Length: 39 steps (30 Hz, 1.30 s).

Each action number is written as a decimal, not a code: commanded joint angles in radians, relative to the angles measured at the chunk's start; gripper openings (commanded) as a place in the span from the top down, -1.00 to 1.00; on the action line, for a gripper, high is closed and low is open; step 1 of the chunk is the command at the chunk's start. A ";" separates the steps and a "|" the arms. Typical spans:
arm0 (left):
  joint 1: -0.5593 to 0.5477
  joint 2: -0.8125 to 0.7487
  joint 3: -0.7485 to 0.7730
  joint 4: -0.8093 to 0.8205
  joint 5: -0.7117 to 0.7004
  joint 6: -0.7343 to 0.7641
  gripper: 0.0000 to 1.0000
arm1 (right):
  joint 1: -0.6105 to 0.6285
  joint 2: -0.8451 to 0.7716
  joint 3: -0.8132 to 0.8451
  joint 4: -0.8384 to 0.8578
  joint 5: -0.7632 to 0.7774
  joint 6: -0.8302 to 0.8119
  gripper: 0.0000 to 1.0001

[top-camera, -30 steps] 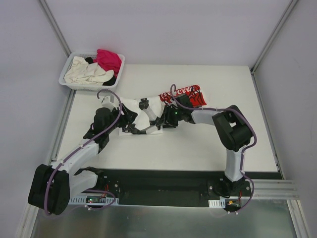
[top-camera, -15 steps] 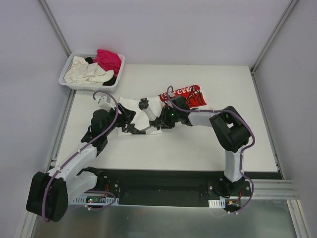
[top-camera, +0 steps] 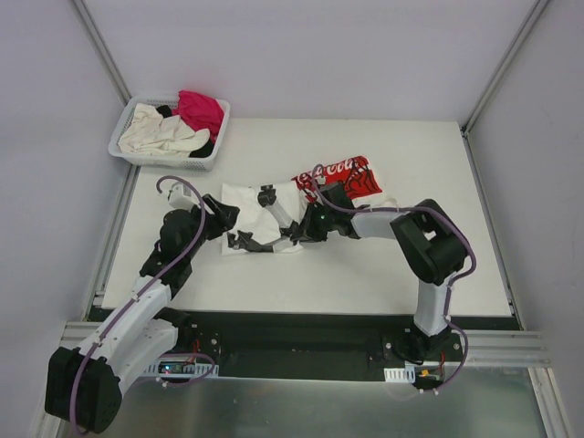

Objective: Fold and stack the t-shirts
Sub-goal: Put the neatly folded tshirt into the corner of the board with both arms

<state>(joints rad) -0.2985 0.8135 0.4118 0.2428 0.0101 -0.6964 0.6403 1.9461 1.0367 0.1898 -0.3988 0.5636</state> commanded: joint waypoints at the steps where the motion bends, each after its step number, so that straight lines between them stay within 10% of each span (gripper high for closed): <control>1: 0.016 -0.030 0.008 -0.031 -0.058 -0.006 -0.22 | 0.012 -0.093 -0.099 -0.112 0.031 -0.037 0.99; 24: 0.018 -0.028 0.013 -0.027 -0.029 -0.022 -0.22 | 0.009 -0.690 -0.563 -0.395 0.132 -0.082 0.98; 29: 0.016 -0.019 -0.025 -0.017 0.066 -0.037 -0.22 | 0.006 -0.748 -0.512 -0.446 0.193 -0.120 0.54; 39: 0.016 -0.011 -0.082 -0.114 0.301 -0.072 -0.22 | -0.065 -0.665 -0.442 -0.389 0.149 -0.160 0.38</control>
<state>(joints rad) -0.2924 0.8047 0.3618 0.1734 0.1852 -0.7410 0.6151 1.2728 0.5533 -0.2253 -0.2420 0.4259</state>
